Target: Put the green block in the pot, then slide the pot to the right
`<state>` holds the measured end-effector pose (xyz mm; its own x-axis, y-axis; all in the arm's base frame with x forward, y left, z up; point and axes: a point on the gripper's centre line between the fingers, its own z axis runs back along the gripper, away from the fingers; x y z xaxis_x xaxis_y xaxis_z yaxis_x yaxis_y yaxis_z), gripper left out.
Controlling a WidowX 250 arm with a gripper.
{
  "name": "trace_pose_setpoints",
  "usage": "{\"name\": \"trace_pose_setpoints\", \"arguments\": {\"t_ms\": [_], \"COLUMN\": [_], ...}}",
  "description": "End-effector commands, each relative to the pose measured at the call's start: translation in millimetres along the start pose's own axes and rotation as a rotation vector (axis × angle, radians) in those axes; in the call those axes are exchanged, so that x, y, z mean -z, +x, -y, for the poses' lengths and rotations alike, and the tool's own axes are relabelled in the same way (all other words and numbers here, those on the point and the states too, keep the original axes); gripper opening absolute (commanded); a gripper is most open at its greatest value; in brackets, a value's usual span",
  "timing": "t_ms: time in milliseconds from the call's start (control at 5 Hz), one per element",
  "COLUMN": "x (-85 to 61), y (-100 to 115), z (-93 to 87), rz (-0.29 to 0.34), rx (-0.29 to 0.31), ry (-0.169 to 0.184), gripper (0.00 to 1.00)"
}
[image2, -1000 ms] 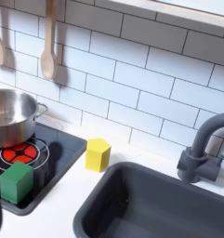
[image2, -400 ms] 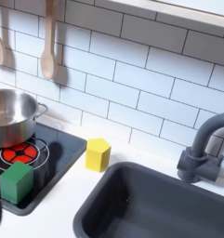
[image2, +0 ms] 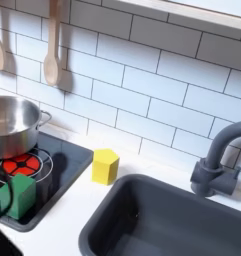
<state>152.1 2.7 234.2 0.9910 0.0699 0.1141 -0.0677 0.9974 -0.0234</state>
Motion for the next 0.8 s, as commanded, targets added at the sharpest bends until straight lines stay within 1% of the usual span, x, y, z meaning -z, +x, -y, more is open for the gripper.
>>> {"name": "trace_pose_setpoints", "arguments": {"t_ms": [0,200,600], "x": [3.0,8.4,15.2], "y": [36,50,70], "z": [-10.0,-11.1,-13.7], "rz": [0.032,0.029,0.036], "rx": [-0.027,-0.04,-0.055], "ry": [0.027,0.039,0.044], "gripper": [1.0,1.0,1.0]}}
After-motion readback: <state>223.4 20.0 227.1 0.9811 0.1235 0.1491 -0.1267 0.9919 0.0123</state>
